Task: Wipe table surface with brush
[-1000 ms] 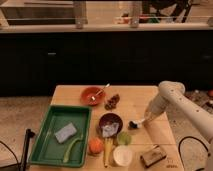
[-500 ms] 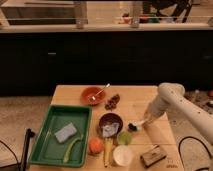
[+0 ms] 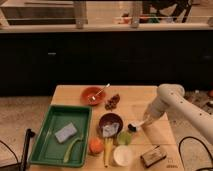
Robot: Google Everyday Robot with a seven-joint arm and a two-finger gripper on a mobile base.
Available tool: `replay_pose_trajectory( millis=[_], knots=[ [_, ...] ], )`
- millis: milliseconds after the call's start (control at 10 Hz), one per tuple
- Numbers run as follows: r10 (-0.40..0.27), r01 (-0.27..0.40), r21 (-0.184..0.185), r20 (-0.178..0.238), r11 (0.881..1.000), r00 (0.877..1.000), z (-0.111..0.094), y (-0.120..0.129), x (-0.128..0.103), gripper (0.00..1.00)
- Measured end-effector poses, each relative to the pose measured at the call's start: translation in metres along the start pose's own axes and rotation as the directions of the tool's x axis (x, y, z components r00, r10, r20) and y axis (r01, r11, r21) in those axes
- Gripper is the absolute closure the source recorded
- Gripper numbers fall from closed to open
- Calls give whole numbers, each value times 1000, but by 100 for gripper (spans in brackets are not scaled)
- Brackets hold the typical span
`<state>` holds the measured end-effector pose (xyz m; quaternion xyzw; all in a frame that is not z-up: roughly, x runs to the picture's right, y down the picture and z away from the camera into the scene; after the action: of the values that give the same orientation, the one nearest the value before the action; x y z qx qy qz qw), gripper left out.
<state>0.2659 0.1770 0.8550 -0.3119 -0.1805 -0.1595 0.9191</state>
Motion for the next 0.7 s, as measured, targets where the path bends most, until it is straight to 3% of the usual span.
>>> replay_pose_trajectory(
  millis=[400, 700],
  knots=[
    [23, -20, 43, -76, 999, 997, -15, -4, 5, 100],
    [46, -37, 61, -156, 997, 987, -19, -10, 11, 100]
  ],
)
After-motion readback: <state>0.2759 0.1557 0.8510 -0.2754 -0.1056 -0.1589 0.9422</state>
